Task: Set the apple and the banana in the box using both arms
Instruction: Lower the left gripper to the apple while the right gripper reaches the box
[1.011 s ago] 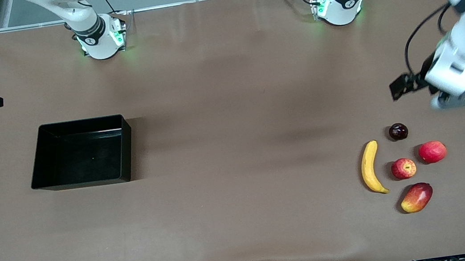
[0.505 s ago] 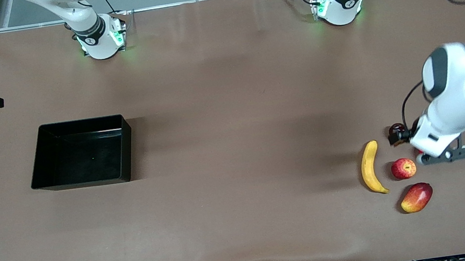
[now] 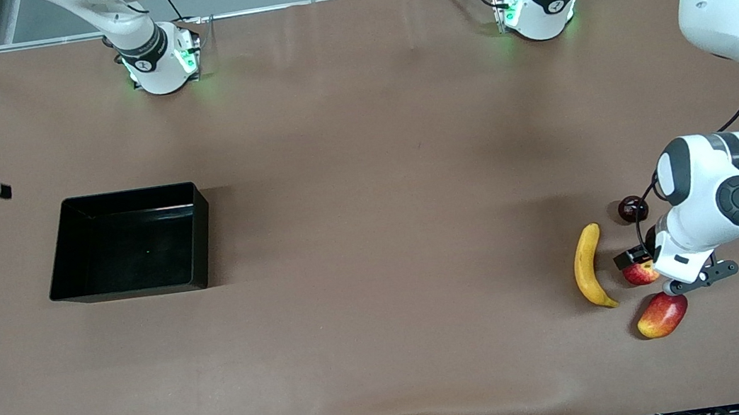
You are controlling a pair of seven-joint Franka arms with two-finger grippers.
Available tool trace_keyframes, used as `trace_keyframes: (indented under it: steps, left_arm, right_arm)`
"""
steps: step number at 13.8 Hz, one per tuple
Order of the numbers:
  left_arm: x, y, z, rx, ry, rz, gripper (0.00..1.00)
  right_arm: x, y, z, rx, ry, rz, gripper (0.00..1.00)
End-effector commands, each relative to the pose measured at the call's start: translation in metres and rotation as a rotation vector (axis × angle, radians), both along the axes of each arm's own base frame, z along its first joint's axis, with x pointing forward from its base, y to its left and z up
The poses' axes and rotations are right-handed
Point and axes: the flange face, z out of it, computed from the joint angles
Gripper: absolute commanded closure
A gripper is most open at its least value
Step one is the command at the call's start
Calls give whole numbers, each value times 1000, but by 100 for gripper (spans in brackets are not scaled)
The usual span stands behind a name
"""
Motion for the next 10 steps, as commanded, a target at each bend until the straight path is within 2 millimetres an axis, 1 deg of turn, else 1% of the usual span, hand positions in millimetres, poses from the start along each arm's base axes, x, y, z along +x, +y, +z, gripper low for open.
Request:
trace_keyframes:
  steps: [1, 2, 3, 4, 5, 6, 7, 8, 9, 10]
  left_arm:
    - [6, 6, -5, 21, -24, 15, 0]
    - [7, 7, -9, 21, -28, 16, 0]
    - [7, 10, -14, 22, -31, 19, 0]
    - [7, 10, -16, 22, -35, 20, 0]
    - [9, 10, -18, 19, -40, 21, 0]
    - [11, 11, -19, 19, -44, 22, 3]
    - [12, 10, -22, 17, -45, 21, 15]
    - [12, 10, -27, 16, -44, 21, 33]
    - [14, 10, -25, 17, -50, 14, 59]
    - [15, 7, -23, 17, -54, 7, 88]
  right_arm:
    - [21, -27, -46, 13, 44, -24, 0]
    - [27, -32, -62, 16, 51, -31, 0]
    - [33, -36, -81, 2, 63, -27, 0]
    - [40, -39, -108, -26, 81, -18, 0]
    - [43, -36, -124, -41, 79, -6, 0]
    - [44, -37, -133, -70, 71, 6, 0]
    - [44, -42, -143, -97, 70, 13, 0]
    - [42, -47, -161, -96, 84, 12, 0]
    - [38, -54, -181, -93, 90, 6, 0]
    - [30, -59, -202, -89, 93, 1, 0]
